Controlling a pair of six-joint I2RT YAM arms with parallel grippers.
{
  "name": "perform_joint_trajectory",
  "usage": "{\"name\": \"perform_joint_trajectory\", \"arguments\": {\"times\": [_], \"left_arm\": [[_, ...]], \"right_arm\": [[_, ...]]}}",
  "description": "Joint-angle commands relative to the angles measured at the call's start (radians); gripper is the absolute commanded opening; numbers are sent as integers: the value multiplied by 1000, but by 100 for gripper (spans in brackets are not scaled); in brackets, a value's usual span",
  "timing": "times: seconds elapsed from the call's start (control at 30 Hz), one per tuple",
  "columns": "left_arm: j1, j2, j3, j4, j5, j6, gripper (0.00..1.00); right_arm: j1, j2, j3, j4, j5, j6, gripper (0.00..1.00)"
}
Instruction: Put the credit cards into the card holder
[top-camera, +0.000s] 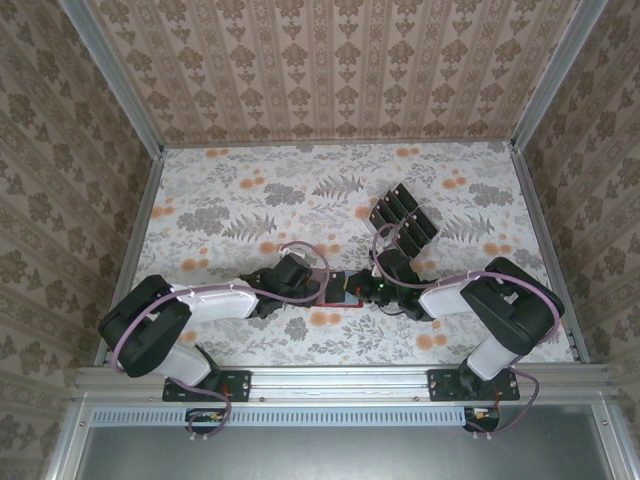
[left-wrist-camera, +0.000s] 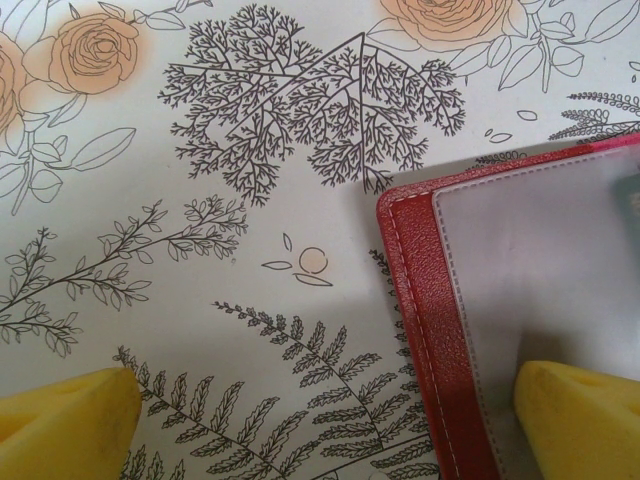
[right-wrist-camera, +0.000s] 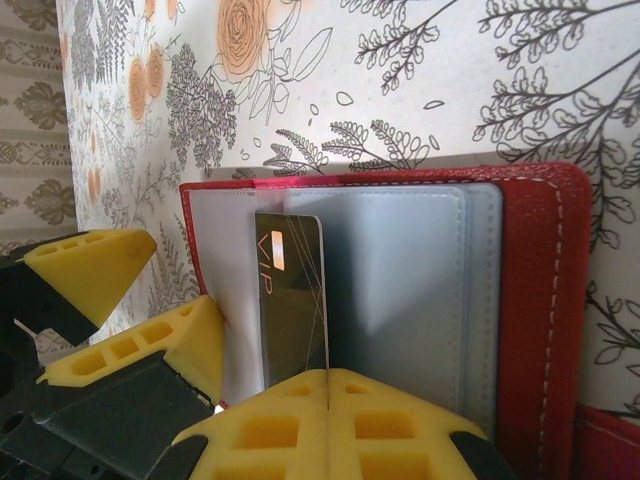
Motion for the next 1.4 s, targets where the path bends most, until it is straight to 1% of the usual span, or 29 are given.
{"name": "perform_joint_trajectory", "arguments": {"times": [0.0, 0.2, 0.7, 1.37], "left_arm": [[-7, 28, -30, -54, -6, -3, 100], [-6, 31, -31, -51, -6, -4, 100], [-8, 37, -32, -46, 0, -5, 100], [-9, 34, -39, -41, 1, -4, 100]], "right_arm": [[8, -27, -30, 0, 28, 20, 0], [9, -46, -31, -38, 36, 19, 0], [32, 51, 29, 4, 9, 25, 0], [16, 24, 24, -35, 63, 10, 0]]}}
